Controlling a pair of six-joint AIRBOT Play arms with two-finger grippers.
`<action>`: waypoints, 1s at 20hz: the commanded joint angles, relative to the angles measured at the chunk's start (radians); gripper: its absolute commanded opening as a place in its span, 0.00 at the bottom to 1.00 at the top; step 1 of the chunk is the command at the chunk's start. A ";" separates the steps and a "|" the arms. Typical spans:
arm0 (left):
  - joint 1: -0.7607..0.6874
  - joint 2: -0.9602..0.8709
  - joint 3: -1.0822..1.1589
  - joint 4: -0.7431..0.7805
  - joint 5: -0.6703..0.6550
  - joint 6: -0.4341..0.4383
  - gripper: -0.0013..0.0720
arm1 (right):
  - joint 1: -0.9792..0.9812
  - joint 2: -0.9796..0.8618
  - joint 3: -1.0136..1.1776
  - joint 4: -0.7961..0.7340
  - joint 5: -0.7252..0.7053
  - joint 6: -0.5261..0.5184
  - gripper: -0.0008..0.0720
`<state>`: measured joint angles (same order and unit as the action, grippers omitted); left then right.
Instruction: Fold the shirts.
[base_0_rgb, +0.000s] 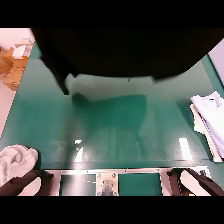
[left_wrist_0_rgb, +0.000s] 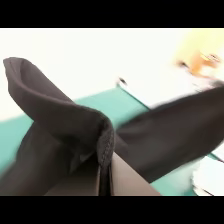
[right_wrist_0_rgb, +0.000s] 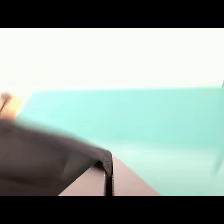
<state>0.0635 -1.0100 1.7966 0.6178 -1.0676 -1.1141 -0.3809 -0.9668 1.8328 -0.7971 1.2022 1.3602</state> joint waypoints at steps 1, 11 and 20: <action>0.011 0.158 0.124 0.285 -0.004 -0.146 0.05 | -0.072 0.104 0.120 -0.016 -0.012 0.001 0.04; 0.011 0.078 0.117 0.435 -0.249 -0.195 0.05 | -0.061 0.064 -0.048 0.002 -0.087 -0.003 0.04; 0.008 -0.463 -0.431 0.116 0.180 0.144 0.05 | 0.150 -0.361 -0.632 0.003 -0.536 -0.111 0.04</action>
<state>0.0719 -1.2842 1.4868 0.8776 -1.0908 -1.1294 -0.2737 -1.1755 1.3262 -0.7994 0.8528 1.2697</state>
